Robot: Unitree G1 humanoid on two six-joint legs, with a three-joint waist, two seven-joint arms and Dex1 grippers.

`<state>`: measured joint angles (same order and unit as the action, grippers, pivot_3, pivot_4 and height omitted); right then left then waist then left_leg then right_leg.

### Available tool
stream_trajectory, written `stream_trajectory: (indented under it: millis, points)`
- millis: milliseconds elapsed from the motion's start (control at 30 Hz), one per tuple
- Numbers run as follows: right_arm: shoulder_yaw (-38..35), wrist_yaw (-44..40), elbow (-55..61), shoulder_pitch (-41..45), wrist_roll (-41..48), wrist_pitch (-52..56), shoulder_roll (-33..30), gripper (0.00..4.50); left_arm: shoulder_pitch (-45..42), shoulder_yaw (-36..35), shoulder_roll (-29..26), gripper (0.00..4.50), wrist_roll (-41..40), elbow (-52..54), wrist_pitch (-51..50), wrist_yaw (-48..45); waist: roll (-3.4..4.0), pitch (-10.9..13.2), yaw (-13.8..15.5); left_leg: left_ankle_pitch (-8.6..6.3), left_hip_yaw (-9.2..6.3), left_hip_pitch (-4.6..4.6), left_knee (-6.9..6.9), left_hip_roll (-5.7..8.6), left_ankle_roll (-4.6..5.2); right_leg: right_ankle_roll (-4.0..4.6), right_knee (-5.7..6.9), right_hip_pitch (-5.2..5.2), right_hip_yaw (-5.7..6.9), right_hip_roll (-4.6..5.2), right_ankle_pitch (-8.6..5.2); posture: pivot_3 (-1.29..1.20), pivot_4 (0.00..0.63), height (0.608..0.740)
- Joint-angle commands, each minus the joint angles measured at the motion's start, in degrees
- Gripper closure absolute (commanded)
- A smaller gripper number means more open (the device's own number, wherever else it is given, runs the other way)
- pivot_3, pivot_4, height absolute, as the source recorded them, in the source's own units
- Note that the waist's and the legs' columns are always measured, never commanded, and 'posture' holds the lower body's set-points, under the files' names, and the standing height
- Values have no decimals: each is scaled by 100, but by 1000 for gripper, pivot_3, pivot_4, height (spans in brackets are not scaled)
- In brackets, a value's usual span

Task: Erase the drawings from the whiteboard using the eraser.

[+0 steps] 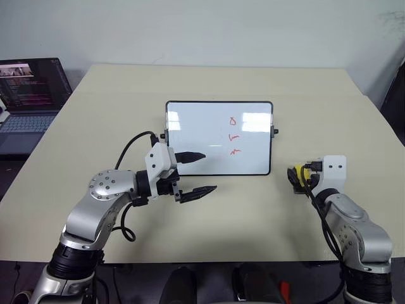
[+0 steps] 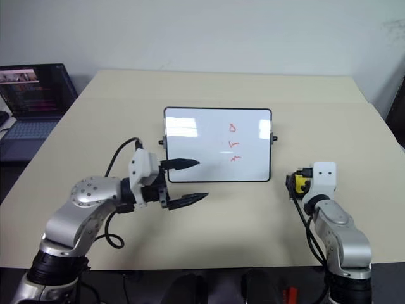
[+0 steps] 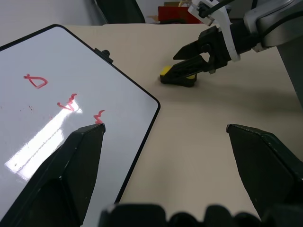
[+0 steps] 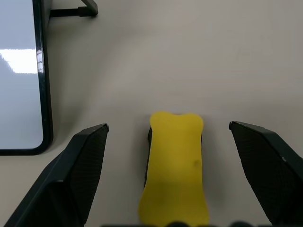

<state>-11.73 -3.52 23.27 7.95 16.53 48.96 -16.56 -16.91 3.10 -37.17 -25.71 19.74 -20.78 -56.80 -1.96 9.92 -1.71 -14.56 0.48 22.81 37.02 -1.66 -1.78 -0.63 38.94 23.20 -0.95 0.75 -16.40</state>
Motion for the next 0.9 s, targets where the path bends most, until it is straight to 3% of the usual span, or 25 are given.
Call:
stream_trajectory:
  millis: [33, 400, 533, 700, 733, 900]
  points:
    - [-171, -57, -27, 72, -6, -193, -46, 29, -102, -24, -60, 0, -130, 182, 66, -174, 0, 0, 2, 0, 0, 0, 0, 1, 0, 0, -1, 0, 0, -1, 0, 0, 150, 740]
    - [-175, -146, -447, 176, -38, -377, -49, 29, -68, 129, -61, 0, -105, 142, 256, -664, 0, 0, -2, 0, 1, 0, 0, -2, 0, 0, 0, 0, -2, -25, 0, 0, 150, 740]
    - [-131, -173, -623, 241, -91, -447, -81, 1233, -69, 161, -22, 0, -84, 145, 273, -639, 0, 0, -2, 0, 1, 0, 1, -2, 0, 0, 0, 0, -3, -25, 0, 0, 150, 740]
    - [-70, -198, -857, 352, -155, -558, -73, 3102, -1, 128, -41, 0, -67, 247, 173, -490, 0, 0, -1, 0, 1, 0, 1, -2, 0, 1, 0, 0, -3, -25, 1, 0, 150, 740]
    - [-64, -207, -879, 374, -160, -568, -73, 3269, 33, 106, -46, 0, -74, 271, 139, -439, 0, 0, 0, 0, 1, 0, 2, -2, 0, 1, 1, 0, -4, -25, 1, 0, 150, 740]
    - [-40, -312, -884, 421, -212, -664, -122, 3279, 341, -77, -89, 0, -87, 433, -122, -13, 0, 0, -8, 0, 1, 0, 2, -3, 0, 2, 2, 0, -3, -25, 1, 0, 150, 740]
